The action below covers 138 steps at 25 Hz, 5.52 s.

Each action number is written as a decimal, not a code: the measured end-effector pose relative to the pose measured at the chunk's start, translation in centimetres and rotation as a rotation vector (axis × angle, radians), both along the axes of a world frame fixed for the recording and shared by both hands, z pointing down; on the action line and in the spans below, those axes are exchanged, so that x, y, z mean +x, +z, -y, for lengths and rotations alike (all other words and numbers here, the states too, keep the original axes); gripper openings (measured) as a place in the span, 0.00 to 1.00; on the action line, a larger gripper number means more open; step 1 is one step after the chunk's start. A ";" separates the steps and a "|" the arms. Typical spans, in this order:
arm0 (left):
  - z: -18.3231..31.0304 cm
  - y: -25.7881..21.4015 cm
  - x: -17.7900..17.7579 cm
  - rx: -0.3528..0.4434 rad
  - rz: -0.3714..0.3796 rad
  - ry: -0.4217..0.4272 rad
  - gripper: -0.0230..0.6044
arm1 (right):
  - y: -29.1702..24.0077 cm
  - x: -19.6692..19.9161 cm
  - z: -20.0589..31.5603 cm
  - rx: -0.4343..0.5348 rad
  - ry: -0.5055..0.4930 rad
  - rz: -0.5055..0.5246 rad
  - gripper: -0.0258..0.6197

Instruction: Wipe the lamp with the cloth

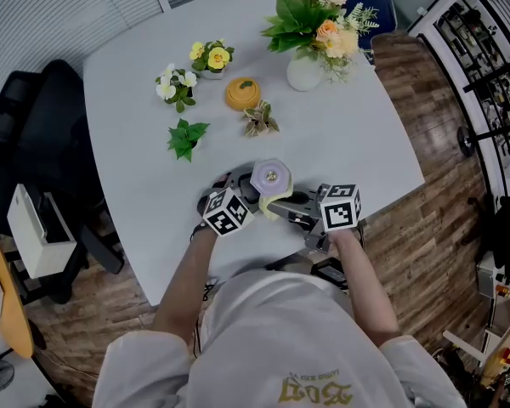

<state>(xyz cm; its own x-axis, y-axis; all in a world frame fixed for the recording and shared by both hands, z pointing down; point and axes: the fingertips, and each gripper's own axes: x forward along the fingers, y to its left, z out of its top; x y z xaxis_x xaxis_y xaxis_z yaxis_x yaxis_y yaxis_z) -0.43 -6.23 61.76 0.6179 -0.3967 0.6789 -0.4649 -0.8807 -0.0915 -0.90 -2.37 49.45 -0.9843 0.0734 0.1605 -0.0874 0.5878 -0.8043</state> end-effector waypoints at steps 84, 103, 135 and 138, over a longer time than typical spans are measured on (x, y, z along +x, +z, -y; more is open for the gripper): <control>0.1 -0.1 0.0 0.011 -0.002 0.000 0.52 | 4.7 1.8 4.6 -0.026 0.128 -0.159 0.11; 0.1 -0.2 0.0 0.014 -0.004 0.002 0.52 | 8.4 1.1 7.1 -0.032 0.139 -0.334 0.11; 0.1 -0.1 0.0 0.009 -0.004 0.000 0.52 | 8.9 1.1 7.0 0.012 0.018 -0.402 0.11; 0.1 -0.1 0.0 0.010 -0.004 -0.001 0.52 | 9.0 1.3 6.0 0.021 -0.018 -0.419 0.11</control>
<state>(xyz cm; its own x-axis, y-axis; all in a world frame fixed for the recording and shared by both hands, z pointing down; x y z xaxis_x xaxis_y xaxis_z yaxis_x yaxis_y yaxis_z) -0.47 -6.38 61.69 0.6204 -0.4039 0.6724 -0.4663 -0.8792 -0.0979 0.43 -8.34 58.40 -0.8319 0.0819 0.5488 -0.3945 0.6083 -0.6887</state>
